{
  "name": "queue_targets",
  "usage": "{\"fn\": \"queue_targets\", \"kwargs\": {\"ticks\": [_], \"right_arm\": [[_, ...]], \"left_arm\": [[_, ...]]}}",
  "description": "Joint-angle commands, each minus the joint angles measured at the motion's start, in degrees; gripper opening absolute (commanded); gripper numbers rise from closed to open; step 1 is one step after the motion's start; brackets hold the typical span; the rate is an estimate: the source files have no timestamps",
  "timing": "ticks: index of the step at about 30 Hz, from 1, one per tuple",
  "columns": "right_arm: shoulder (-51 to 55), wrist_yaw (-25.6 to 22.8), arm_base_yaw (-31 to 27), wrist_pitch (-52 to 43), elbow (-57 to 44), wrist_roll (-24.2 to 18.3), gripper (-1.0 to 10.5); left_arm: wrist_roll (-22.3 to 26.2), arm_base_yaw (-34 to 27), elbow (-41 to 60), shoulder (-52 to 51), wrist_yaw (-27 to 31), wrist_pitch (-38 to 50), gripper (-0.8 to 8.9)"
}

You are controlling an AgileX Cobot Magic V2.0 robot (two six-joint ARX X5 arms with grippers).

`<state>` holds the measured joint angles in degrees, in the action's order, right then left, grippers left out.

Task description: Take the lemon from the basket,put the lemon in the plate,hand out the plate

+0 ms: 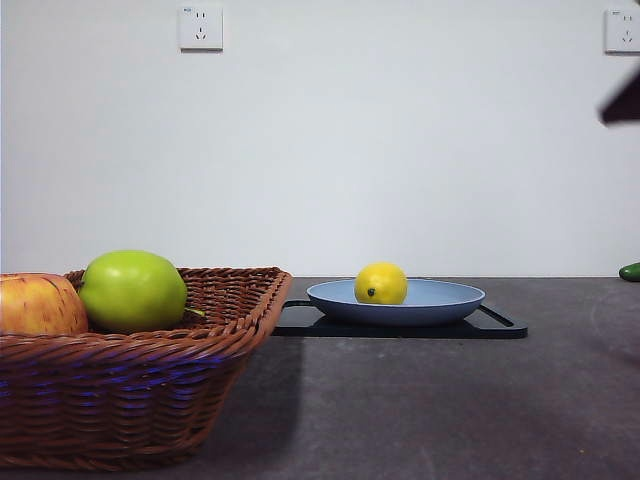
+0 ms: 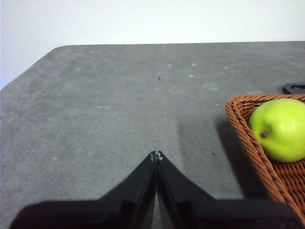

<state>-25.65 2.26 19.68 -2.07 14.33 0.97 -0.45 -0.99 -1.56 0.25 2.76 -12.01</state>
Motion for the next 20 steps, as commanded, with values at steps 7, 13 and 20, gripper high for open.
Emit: {"fn": "queue_targets", "kwargs": {"ticks": [7, 13, 20], "right_arm": [[14.1, 2.3, -12.4, -2.2, -9.7, 4.5, 0.0], [17.6, 2.3, -15.6, -2.0, -12.0, 4.0, 0.0], [20.5, 2.3, -17.0, 2.4, -13.5, 3.5, 0.0]], "left_arm": [[0.5, -0.2, 0.2, -0.2, 0.0, 0.4, 0.08], [0.5, -0.2, 0.2, -0.2, 0.0, 0.4, 0.08], [0.5, -0.2, 0.2, -0.2, 0.0, 0.4, 0.08]]}}
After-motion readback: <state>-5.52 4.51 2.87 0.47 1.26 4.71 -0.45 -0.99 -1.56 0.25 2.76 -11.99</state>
